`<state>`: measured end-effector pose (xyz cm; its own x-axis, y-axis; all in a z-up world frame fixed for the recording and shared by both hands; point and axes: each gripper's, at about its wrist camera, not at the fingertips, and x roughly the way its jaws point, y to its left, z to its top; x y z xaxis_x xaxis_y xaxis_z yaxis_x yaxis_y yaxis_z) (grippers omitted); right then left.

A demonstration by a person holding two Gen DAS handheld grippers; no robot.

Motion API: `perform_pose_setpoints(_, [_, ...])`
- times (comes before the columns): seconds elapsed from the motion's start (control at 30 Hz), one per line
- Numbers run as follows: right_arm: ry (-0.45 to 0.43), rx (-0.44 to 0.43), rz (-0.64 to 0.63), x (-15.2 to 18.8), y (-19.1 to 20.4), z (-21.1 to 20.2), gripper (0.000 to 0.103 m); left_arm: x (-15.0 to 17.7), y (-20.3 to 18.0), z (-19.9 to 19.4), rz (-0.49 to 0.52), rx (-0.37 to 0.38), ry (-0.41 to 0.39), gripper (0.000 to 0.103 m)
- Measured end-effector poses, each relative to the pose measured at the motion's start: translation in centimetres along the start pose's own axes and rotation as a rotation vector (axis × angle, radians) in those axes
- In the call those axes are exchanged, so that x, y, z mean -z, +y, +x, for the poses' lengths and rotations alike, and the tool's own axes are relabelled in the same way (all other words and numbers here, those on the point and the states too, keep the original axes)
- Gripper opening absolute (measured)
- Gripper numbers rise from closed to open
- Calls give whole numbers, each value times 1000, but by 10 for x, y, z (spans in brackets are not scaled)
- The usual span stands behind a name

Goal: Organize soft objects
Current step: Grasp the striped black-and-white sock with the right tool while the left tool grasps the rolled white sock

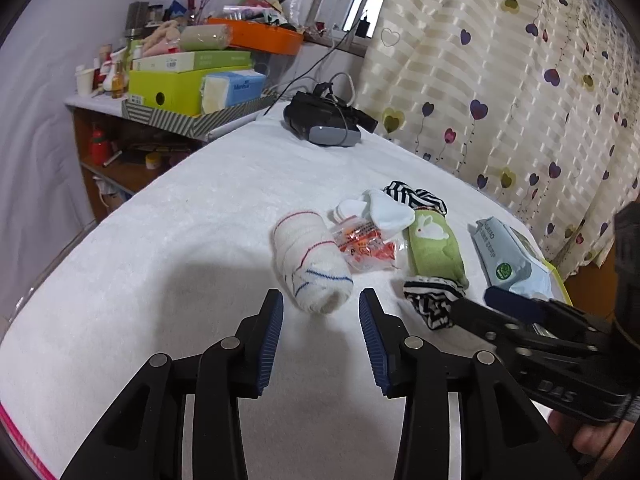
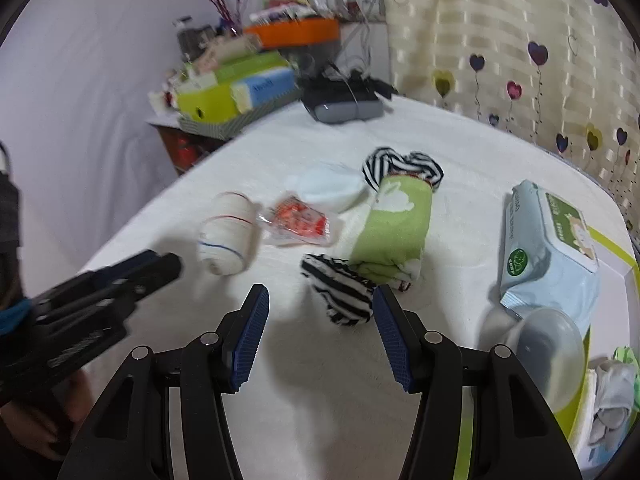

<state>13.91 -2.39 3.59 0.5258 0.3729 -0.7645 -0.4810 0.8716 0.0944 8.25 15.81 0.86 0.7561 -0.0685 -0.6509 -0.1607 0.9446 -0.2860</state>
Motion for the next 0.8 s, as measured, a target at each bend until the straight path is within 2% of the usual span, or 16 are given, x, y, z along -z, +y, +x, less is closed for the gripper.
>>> perform_pose_setpoints(0.2, [51, 29, 12, -3, -3, 28, 53, -8, 2, 15, -1, 2, 22, 42])
perform_pose_setpoints(0.33, [67, 31, 29, 1, -5, 35, 15, -14, 5, 27, -17, -9, 36, 42])
perform_pose_setpoints(0.37, [62, 29, 30, 2, -6, 34, 10, -16, 5, 30, -22, -12, 40, 42])
perform_pose_setpoints(0.7, [-21, 1, 30, 2, -6, 0, 9, -21, -6, 53, -14, -53, 65, 46])
perform_pose_setpoints(0.8, [-36, -9, 27, 1, -5, -8, 9, -24, -9, 59, 2, -89, 62, 46])
